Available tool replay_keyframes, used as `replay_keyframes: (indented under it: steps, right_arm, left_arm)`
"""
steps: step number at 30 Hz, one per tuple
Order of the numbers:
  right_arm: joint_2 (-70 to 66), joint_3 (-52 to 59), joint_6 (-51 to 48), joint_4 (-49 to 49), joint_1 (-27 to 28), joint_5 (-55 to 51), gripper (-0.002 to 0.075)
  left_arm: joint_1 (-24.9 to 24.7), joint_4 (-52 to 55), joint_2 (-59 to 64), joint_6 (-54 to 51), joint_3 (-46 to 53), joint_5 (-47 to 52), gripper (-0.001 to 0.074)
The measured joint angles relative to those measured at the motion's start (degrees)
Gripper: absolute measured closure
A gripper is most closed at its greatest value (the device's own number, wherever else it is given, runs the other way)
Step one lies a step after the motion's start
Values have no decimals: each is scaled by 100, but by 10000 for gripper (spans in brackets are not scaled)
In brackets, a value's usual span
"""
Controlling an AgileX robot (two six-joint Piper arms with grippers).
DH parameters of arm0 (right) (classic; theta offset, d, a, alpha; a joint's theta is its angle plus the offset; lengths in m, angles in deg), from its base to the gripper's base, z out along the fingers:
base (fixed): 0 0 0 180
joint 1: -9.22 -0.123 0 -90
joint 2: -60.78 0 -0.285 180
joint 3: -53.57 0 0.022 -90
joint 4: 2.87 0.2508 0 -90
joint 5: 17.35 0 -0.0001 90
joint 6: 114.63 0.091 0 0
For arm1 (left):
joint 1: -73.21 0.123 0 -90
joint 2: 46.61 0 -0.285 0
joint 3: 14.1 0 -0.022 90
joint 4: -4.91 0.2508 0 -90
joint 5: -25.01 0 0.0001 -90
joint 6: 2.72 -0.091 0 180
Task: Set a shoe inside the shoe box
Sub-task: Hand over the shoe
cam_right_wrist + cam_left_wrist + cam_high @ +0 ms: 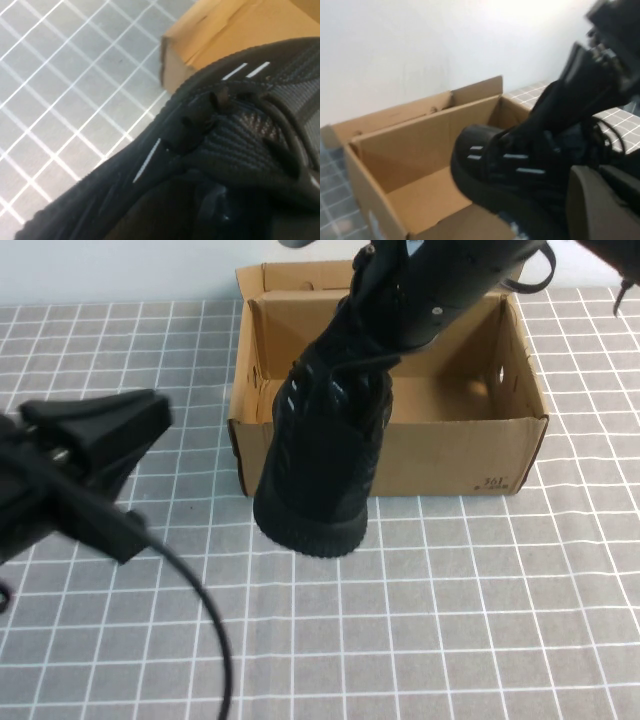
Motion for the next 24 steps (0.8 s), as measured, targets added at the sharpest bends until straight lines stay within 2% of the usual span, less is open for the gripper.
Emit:
replay_keyframes:
  steps: [7, 11, 13, 16, 21, 24]
  right_arm:
    - [-353, -495, 199, -73, 259, -275, 732]
    - [-440, -592, 257, -104, 408, -341, 732]
    - [-461, -592, 280, -104, 510, -353, 732]
    - [-479, -605, 302, -104, 625, -385, 732]
    - [-489, -605, 315, -104, 712, -412, 732]
    - [-489, -605, 315, -104, 712, -412, 732]
  left_arm:
    - [-1480, -479, 905, -690, -587, -750, 736]
    - [-2220, -245, 1227, -783, -840, -1247, 735]
    - [-2439, -24, 1265, -960, -865, -1469, 715]
    - [-2555, 41, 1277, -1194, -878, -1658, 603]
    - [-2564, -130, 1328, -1245, -878, -1539, 255]
    - [-2568, -528, 1543, -1332, -901, -1493, 136]
